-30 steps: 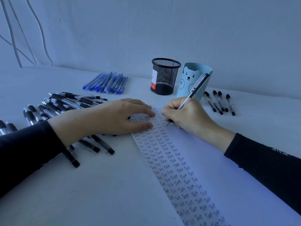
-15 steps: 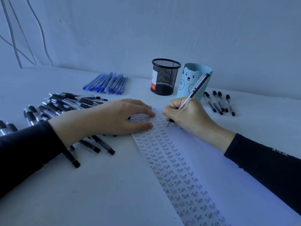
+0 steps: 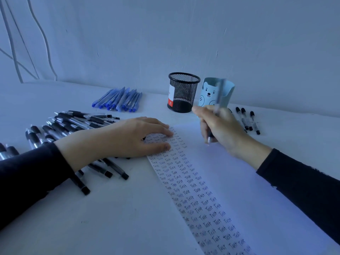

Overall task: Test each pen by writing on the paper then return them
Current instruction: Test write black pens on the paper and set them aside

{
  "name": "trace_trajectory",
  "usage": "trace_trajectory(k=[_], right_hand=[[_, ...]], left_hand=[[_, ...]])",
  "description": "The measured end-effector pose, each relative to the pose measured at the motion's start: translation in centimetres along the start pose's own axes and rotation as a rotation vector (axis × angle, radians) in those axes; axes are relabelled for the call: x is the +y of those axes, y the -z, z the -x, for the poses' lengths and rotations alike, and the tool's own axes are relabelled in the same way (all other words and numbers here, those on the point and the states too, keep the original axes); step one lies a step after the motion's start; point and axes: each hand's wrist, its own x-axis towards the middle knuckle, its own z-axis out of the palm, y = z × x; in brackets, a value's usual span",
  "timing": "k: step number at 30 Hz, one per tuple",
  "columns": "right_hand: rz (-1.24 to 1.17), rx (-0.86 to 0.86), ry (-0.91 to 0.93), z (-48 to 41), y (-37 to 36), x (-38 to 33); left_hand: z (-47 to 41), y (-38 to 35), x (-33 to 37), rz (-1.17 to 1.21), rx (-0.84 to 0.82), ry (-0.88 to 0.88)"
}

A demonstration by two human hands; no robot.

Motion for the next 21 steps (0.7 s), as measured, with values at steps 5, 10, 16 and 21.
trace_trajectory(k=[5,10,16,21], right_hand=[[-0.488,-0.209,-0.255,-0.2,1.3,-1.2],[-0.586,-0.317,-0.257,0.3,2.1,-1.7],[-0.670,-0.309,-0.301,0.6,2.3,-1.7],[-0.684,-0.319,-0.301,0.8,2.4,-1.7]], left_hand=[[0.1,0.0,0.1,-0.002,-0.008,0.007],[0.2,0.2,0.5,-0.017,-0.024,0.017],[0.2,0.3,0.6,-0.024,-0.030,0.021],[0.2,0.2,0.4,-0.036,-0.037,0.021]])
